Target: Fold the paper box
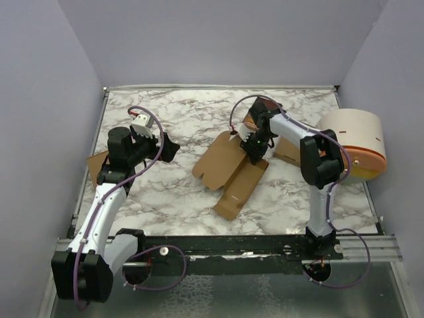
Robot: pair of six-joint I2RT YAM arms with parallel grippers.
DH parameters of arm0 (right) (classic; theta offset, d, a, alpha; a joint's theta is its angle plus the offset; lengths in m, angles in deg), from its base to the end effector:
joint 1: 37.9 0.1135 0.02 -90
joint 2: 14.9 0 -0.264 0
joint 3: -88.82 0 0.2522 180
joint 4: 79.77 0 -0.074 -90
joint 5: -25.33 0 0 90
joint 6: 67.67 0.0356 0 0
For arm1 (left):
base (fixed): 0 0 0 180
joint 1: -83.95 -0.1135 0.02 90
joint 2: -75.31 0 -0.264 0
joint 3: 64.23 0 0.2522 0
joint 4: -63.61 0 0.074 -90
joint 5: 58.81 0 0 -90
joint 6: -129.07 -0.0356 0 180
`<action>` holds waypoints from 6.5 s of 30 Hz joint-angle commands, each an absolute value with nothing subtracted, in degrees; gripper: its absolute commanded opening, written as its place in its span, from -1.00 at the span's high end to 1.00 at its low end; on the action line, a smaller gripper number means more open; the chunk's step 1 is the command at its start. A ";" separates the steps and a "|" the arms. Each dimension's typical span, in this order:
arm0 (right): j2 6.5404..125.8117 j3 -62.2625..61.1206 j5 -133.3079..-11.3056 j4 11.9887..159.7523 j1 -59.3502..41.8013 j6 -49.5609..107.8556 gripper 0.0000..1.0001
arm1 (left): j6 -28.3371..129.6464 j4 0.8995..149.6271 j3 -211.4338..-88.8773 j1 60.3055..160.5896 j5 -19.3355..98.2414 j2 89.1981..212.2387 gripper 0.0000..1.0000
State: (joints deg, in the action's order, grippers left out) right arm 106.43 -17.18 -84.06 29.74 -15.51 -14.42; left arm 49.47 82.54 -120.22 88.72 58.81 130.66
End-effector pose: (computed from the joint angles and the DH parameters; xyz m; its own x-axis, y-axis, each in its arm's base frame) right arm 0.3731 0.1665 0.1650 -0.5105 -0.8207 -0.2565 -0.8576 0.4641 0.2217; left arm 0.2202 -0.0349 0.3004 -0.4001 -0.1271 -0.9076 0.4475 0.8372 -0.3145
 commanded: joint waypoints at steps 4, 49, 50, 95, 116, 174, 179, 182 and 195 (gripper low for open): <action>98.62 -11.33 -80.71 36.03 -15.40 -14.47 0.44 | 49.74 81.39 -119.47 88.24 58.79 129.28 -0.92; 75.92 13.78 -95.29 69.92 -16.22 -8.17 0.98 | 65.92 68.01 -115.57 87.83 77.81 139.39 -0.95; 75.78 13.84 -95.54 70.01 -16.20 -8.12 0.98 | 67.28 66.31 -115.05 87.82 79.04 139.73 -0.95; 86.13 10.71 -94.16 64.58 -16.10 -8.54 0.52 | 72.17 67.23 -117.45 94.31 76.86 148.84 1.00; 87.40 10.71 -88.99 69.06 -13.79 -6.25 0.51 | 72.47 67.17 -118.15 95.97 78.06 150.90 1.00; 67.89 9.32 -123.06 68.41 -22.96 -1.61 -0.05 | 40.18 92.23 -139.93 97.48 72.30 156.43 1.00; 68.67 3.59 -134.98 70.88 -22.96 1.80 -0.47 | 36.28 94.79 -143.04 97.61 73.20 158.63 1.00; 74.08 0.40 -143.53 65.60 -23.08 1.86 -0.68 | 33.96 96.29 -144.07 97.81 74.42 159.96 1.00; 76.92 10.51 -143.16 73.34 -33.94 -0.50 -0.99 | 26.75 97.06 -141.82 99.66 77.57 158.09 1.00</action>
State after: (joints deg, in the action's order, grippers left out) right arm 76.16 10.38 -143.36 70.26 -34.44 2.02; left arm 30.56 96.87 -142.80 99.06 74.11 160.48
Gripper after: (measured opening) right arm 0.967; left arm 0.018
